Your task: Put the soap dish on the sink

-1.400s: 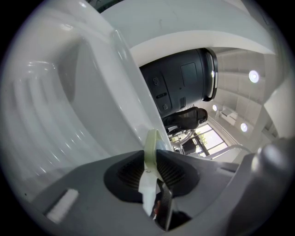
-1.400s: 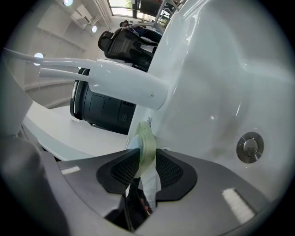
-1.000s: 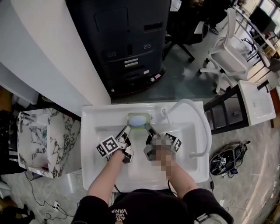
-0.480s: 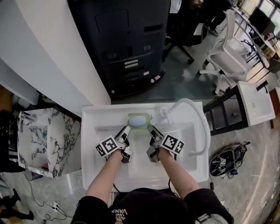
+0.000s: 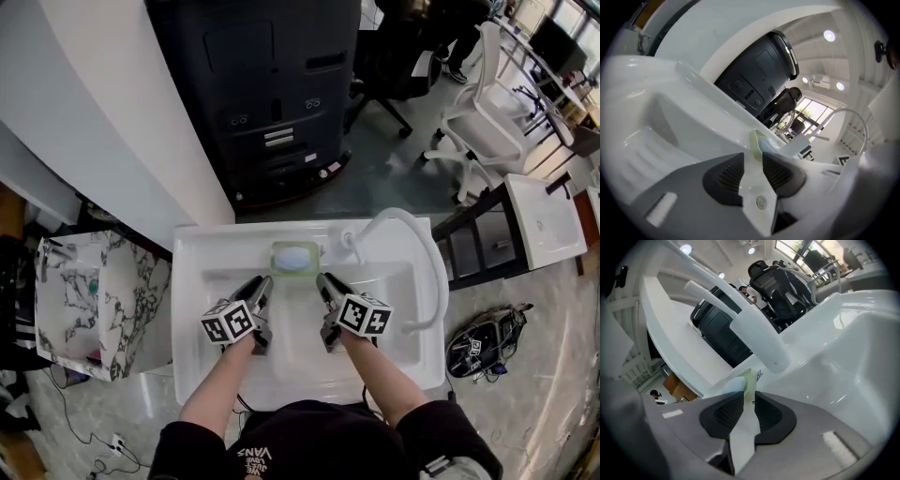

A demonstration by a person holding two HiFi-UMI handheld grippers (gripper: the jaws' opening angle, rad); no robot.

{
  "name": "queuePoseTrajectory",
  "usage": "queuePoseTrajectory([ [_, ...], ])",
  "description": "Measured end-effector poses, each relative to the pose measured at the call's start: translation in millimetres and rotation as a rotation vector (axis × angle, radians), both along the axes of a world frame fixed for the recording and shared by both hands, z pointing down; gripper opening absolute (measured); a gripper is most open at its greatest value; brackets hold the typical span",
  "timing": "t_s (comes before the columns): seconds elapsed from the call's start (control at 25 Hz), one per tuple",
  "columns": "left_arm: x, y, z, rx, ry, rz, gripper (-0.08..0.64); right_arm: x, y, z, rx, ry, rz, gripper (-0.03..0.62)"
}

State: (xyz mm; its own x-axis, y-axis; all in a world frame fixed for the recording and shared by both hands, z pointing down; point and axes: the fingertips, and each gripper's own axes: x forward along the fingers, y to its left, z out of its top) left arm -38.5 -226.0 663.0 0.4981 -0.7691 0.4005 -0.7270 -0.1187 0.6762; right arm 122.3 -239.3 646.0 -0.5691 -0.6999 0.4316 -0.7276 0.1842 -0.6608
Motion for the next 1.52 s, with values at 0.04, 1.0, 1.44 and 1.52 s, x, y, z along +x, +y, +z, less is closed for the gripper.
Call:
queuePoseTrajectory([
  [0.04, 1, 1, 0, 0.006, -0.025, 0.014, 0.173, -1, 1, 0, 0.007, 0.015, -0.011, 0.074],
  [1.0, 28, 1, -1, 0.082, -0.202, 0.156, 0.052, -21, 2, 0, 0.079, 0.146, -0.137, 0.003],
  [1.44, 28, -10, -3, 0.082, -0.173, 0.126, 0.052, -23, -10, -2, 0.075, 0.129, -0.114, 0.003],
  [1.52, 27, -11, -2, 0.081, -0.168, 0.122, 0.052, -23, -11, -1, 0.073, 0.128, -0.113, 0.002],
])
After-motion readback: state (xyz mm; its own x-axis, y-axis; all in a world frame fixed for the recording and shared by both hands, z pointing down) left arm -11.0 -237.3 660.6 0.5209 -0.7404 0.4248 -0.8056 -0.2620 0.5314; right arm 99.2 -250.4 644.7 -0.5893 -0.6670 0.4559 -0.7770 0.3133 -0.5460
